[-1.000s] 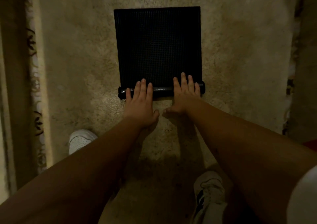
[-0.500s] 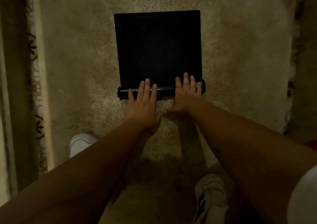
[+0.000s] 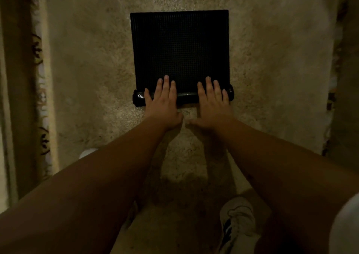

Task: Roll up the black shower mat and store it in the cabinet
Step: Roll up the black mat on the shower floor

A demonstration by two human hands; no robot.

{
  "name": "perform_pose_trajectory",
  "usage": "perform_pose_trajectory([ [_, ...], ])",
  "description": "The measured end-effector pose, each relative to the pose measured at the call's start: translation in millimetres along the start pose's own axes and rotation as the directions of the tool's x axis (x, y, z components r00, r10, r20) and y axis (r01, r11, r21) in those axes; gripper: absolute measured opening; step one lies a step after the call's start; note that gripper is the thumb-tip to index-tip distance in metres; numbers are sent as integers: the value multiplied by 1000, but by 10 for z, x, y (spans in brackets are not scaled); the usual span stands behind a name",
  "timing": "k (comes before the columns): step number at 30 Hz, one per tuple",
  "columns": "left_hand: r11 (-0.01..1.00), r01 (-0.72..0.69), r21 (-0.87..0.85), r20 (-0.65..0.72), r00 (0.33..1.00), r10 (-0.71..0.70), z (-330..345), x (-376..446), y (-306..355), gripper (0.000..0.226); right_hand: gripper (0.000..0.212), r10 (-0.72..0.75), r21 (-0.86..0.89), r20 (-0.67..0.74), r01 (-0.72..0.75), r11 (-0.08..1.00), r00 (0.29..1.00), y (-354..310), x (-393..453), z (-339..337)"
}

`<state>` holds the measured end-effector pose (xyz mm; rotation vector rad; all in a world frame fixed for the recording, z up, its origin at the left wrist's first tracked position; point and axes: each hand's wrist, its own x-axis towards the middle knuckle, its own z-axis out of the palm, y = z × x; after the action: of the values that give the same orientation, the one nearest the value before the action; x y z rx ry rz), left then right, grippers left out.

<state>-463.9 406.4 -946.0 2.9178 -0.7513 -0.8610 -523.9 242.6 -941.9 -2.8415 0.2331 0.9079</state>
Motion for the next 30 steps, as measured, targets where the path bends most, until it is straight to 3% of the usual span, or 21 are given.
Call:
perform_pose_trajectory([
  [7, 993, -109, 47, -117, 987, 114, 123, -145, -70, 102, 131, -5, 10, 22, 5, 1000, 1000, 17, 95, -46],
  [19, 1000, 3, 29, -85, 996, 0, -106, 248, -83, 100, 130, -39, 13, 112, 37, 999, 993, 54, 417, -465],
  [30, 1000, 10, -1, 0, 1000, -10, -308, 609, -156, 111, 141, -87, -50, 56, 90, 995, 995, 94, 652, -563],
])
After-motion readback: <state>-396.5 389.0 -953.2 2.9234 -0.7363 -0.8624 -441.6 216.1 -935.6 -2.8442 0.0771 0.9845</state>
